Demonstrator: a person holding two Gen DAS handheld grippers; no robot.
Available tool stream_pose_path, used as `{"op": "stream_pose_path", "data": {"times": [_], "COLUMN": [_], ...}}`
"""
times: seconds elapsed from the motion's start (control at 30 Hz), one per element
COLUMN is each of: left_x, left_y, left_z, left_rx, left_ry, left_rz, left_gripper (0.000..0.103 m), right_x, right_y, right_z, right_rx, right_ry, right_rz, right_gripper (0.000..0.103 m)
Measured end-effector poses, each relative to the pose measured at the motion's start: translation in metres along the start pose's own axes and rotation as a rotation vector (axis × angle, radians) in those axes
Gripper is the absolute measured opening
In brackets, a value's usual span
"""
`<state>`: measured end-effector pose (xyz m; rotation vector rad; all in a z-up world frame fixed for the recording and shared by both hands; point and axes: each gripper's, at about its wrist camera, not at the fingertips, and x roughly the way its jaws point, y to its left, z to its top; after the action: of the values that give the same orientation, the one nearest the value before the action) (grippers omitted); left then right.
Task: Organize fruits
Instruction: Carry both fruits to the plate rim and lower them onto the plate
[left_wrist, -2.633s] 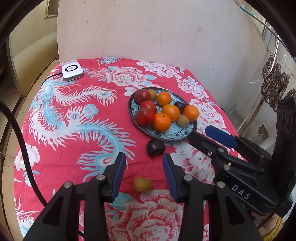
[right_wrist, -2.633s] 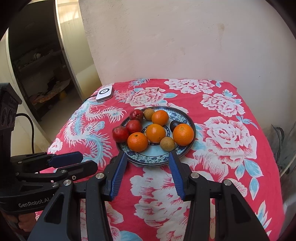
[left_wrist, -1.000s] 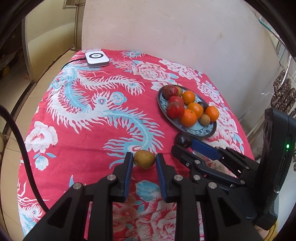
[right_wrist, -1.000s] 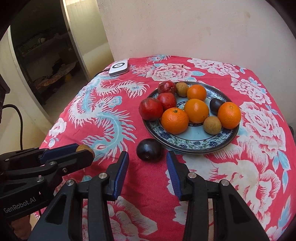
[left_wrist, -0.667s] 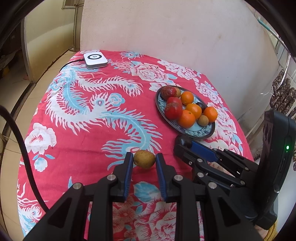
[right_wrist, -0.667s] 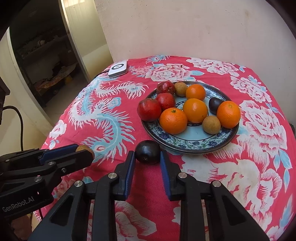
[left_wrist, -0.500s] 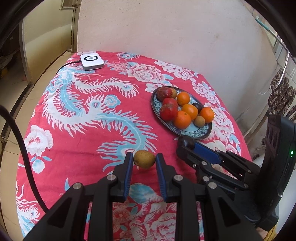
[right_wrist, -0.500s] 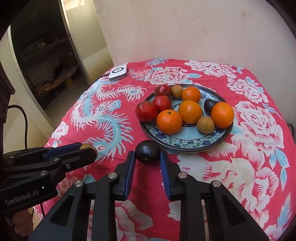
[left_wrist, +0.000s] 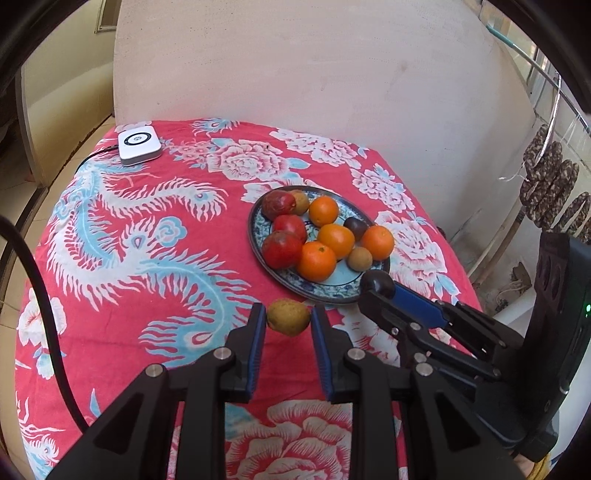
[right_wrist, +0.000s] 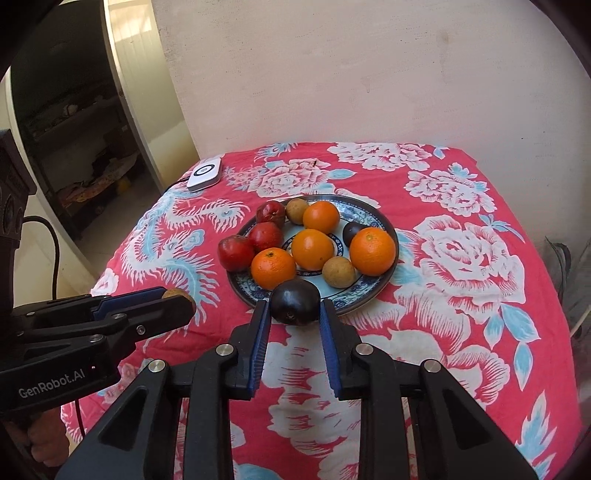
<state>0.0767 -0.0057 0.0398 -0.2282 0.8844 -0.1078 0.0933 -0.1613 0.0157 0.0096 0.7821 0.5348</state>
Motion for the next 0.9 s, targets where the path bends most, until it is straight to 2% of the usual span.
{"op": "stream_pose_path", "data": {"times": [0.43,0.77,0.9], "left_x": [0.033,0.034,0.028], "left_y": [-0.014,-0.016,-0.017], "left_z": [0.014,0.014,0.013], "left_rx": [0.028,0.036,0.043], "left_ry": [0.007,-0.002,-0.019], "left_rz": [-0.025,-0.046,-0.027], "left_gripper": [0.026,0.027,0.036], "right_x": [0.009,0.008,0.005], "right_y": [-0.01,-0.009,-0.008], "right_z": [0.0,0.0,0.0], "right_rx": [-0.024,-0.037,-0.042], "right_ry": [0.012,0.002,-0.011], "right_rz": [-0.018,-0.01,-0.011], "right_gripper": [0.028,0.031,0.036]}}
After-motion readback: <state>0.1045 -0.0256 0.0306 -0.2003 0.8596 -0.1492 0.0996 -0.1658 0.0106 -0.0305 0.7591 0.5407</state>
